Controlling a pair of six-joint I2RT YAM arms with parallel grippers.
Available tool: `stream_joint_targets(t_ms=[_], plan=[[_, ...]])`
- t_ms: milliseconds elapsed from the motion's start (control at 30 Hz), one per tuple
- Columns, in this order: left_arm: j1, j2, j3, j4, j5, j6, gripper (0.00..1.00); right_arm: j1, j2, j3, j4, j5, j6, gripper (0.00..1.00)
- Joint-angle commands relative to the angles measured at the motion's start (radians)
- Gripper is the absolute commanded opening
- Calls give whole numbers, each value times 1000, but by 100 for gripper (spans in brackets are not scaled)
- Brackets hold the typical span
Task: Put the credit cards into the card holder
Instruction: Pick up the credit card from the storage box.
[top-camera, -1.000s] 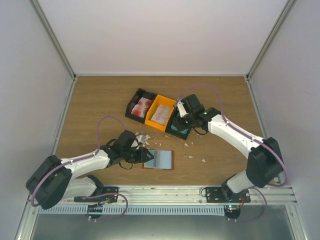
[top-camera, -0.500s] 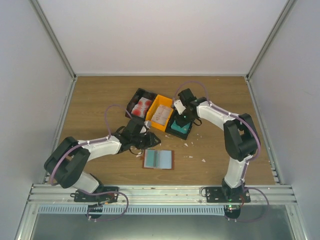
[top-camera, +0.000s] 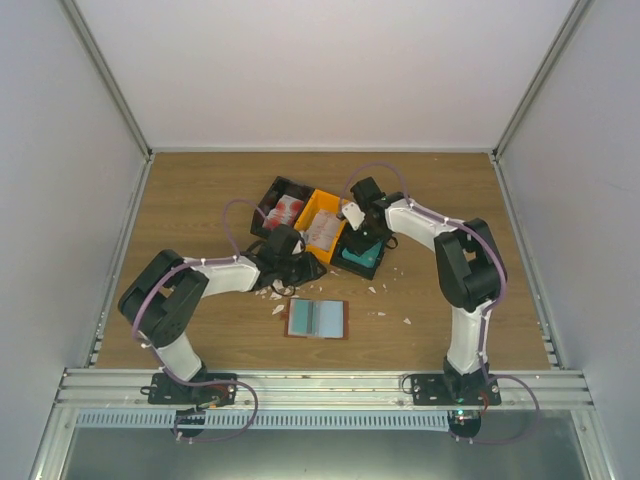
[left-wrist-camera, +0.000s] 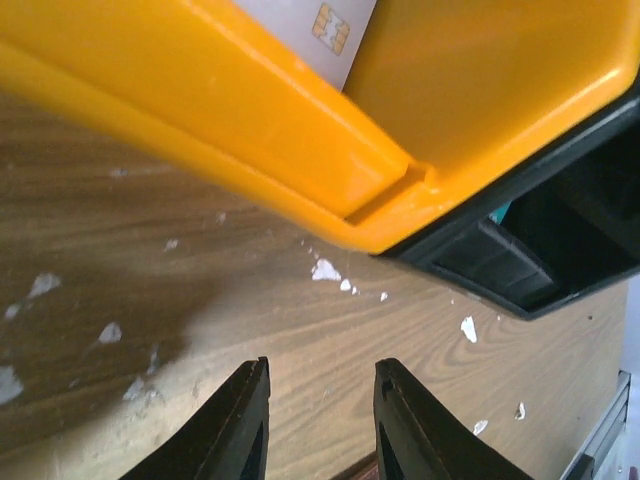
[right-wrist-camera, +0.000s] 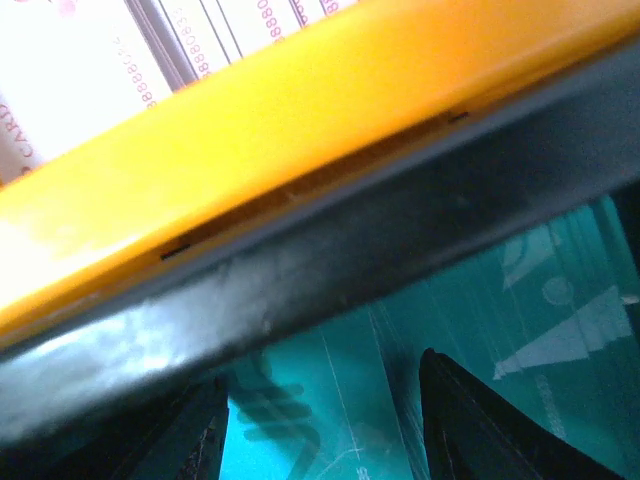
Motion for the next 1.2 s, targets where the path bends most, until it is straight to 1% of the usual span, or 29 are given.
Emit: stream_joint_targets(t_ms=[0,300,700,967,1167], plan=[[10,42,59,41,-11,13,32,-7,33,26,-40,-16,-29,53],[12,125,120,26,-9,23,30,-7,4,24,-68,-65,-22,36],[19,150,158,3,-5,47,30,1,-64,-30,-87,-146,-27,26],[21,155,169,-5,2,53,30,20,-86,-53,-105,-162,-24,24],[21,156,169,-3,5,54,30,33,-120,-79,-107,-163,-18,25]])
